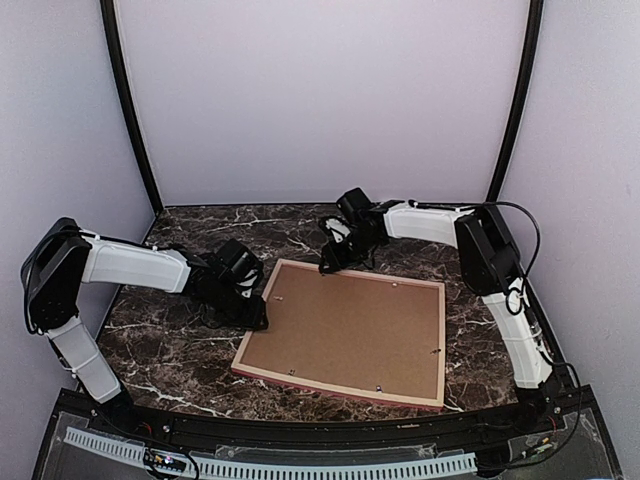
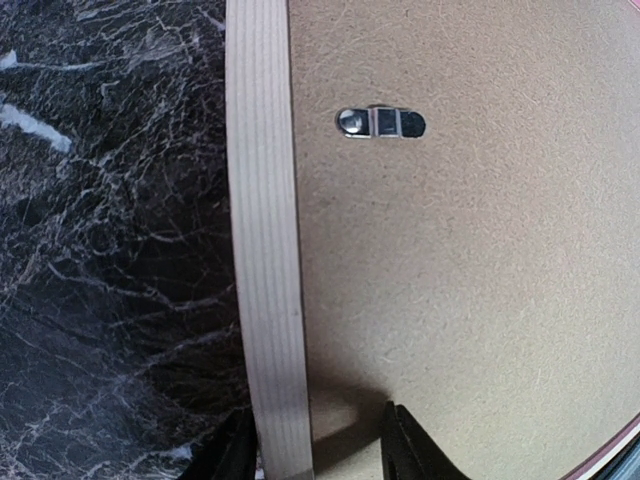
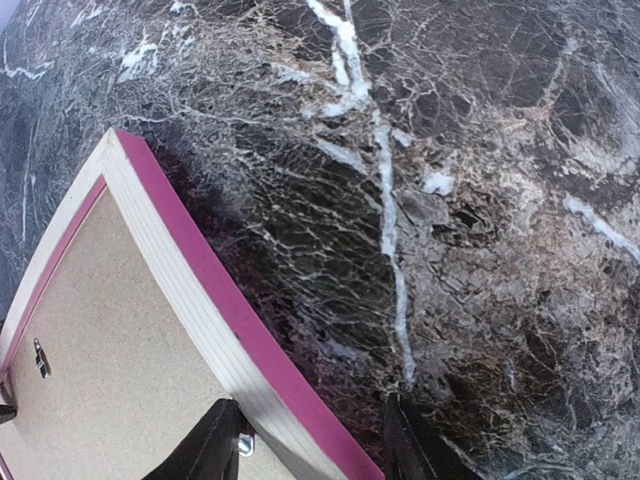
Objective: Put the photo into the frame
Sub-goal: Press the fastener onto the backboard.
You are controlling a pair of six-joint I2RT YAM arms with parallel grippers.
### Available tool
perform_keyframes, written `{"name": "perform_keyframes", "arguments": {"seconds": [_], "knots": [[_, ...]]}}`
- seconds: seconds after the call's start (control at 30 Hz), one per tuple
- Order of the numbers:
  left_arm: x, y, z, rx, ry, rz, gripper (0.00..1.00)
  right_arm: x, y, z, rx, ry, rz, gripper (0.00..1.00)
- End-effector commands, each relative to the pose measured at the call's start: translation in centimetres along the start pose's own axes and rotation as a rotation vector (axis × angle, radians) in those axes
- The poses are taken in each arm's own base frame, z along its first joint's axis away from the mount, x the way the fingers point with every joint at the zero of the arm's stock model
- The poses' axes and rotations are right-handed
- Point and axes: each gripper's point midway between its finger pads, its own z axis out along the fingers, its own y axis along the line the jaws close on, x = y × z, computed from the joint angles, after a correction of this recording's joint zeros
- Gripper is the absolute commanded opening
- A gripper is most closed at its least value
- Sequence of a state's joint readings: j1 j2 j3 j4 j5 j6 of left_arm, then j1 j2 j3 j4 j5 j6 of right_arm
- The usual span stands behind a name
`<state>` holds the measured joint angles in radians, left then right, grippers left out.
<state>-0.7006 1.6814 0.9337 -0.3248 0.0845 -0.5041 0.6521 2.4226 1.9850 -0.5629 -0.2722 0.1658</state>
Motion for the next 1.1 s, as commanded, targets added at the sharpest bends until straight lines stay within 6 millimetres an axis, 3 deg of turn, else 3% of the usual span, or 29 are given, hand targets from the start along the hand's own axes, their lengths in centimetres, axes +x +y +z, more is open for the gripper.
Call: {"name": "perform_keyframes", "arguments": {"seconds": [0.0,0.33,0.63,0.8,1.07], "knots": [[-0.2,-0.2,-0.2,-0.003,0.000,0.014,0.45,4.4,-1.4,2.6,0.098,0.119,0.011,0.48],[0.0,0.0,-0.1,-0.006,0.004,0.010,0.45,6.8,-1.5,2.3,0.246,0.101,-0.153,0.47],[0.0,-0.1,-0.1,-0.004,0.004,0.008,0.45,6.4,-1.5,1.8,0.283,0.063,-0.187,0.41],[0.1,-0.1,-0.1,-0.005,0.006,0.009,0.45,5.0,-0.9,1.2,0.240,0.038,-0.155,0.40],[0.0,-0.1,-0.3,-0.003,-0.004,0.007,0.45,1.4,0.9,-1.6,-0.069,-0.078,0.023,0.47]]}}
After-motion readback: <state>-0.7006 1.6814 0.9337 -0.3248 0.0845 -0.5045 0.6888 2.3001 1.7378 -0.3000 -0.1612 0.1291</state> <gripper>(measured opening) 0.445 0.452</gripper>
